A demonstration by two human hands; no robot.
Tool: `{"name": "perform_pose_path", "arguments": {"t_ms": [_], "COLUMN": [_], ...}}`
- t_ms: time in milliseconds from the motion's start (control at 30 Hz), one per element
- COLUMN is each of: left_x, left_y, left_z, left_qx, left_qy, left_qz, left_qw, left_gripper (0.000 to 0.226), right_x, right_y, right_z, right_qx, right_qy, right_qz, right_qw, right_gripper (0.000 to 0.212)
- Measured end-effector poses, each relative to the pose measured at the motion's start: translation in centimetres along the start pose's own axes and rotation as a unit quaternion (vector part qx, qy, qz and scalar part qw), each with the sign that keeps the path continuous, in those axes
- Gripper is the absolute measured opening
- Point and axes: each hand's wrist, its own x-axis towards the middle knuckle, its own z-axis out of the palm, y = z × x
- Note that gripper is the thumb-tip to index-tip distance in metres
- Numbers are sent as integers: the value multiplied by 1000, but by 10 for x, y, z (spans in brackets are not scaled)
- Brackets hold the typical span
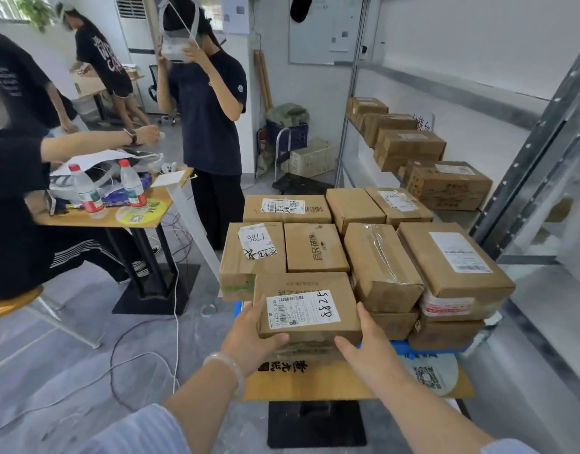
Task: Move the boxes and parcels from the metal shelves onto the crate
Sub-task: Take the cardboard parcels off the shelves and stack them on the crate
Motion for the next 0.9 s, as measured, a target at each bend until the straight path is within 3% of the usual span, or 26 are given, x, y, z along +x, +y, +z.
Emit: {"name": "perform_pose_path", "arguments": {"t_ms": [133,233,367,533,900], "left_x": [3,0,-1,8,19], "left_y": [2,0,-5,-3,0], "left_z": [5,11,10,8,9], "left_qx": [30,64,165,308,314], "left_qy": [16,34,66,19,-1], "left_qz": [8,11,52,83,71], "left_qw": [999,997,983,948,947], "left_gripper": [82,83,77,67,63], "right_x": [-4,-5,2,14,25], "right_y": [1,2,3,8,6], "right_z": [-3,-5,-4,-1,2], "right_qx": [-109,-220,-336,-365,-365], "right_qy": [36,28,9,0,-6], "right_qz": [-96,-183,-227,-225,-215], "right_qw": [989,958,914,903,906], "right_gripper": [79,75,77,78,80]}}
